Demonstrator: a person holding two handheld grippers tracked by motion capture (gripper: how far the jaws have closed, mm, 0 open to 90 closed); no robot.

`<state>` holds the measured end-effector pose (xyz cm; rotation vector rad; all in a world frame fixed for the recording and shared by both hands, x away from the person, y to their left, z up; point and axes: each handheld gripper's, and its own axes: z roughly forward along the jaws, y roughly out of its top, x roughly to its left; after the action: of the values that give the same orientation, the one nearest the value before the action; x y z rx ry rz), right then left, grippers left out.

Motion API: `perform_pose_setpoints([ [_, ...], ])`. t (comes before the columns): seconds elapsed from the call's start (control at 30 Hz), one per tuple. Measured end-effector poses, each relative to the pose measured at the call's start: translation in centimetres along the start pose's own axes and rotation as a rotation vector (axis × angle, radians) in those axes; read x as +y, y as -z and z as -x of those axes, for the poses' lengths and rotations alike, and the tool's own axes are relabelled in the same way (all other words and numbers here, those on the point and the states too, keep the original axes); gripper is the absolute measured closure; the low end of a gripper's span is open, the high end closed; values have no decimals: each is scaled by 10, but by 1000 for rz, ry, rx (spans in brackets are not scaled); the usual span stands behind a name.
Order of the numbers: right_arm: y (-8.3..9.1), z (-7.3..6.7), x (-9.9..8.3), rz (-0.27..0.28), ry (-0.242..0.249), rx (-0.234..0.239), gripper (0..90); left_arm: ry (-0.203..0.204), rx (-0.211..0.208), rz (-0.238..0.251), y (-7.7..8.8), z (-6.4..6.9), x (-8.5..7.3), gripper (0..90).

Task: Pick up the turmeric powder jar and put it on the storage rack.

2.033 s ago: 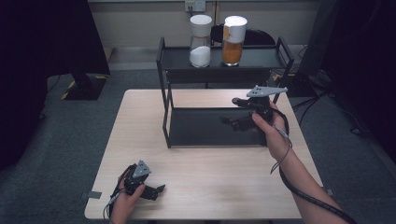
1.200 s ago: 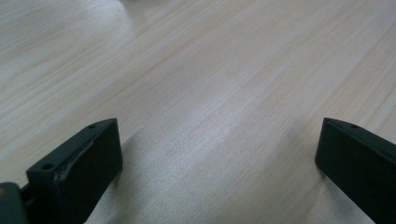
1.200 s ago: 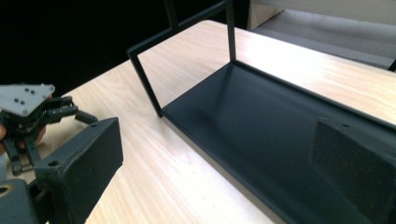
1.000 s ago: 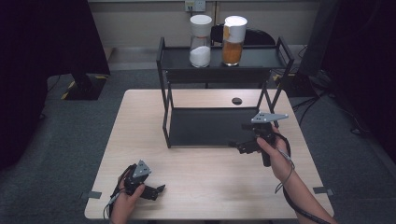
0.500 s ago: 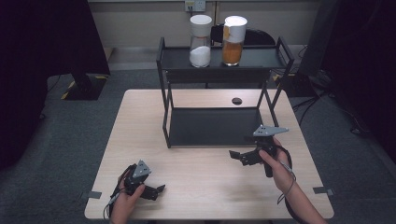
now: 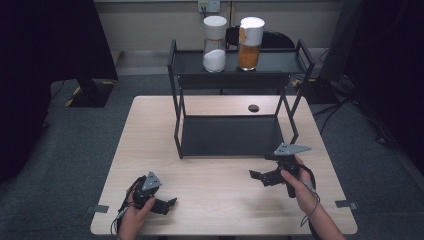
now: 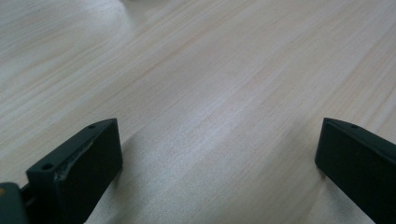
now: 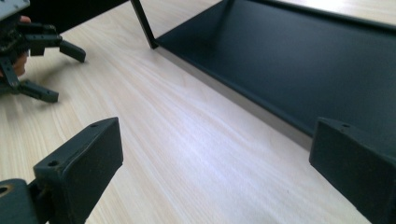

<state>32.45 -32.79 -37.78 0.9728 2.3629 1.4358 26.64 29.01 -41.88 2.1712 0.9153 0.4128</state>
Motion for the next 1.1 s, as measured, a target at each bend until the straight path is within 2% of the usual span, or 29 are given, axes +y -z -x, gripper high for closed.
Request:
perform_pose_setpoints([
  [0.67, 12, 7, -40, -40, -9, -16, 15, 1, 2, -1, 0, 0, 0, 0],
  [1.1, 26, 7, -52, -57, 13, -33, 15, 2, 2, 0, 0, 1, 0, 0],
])
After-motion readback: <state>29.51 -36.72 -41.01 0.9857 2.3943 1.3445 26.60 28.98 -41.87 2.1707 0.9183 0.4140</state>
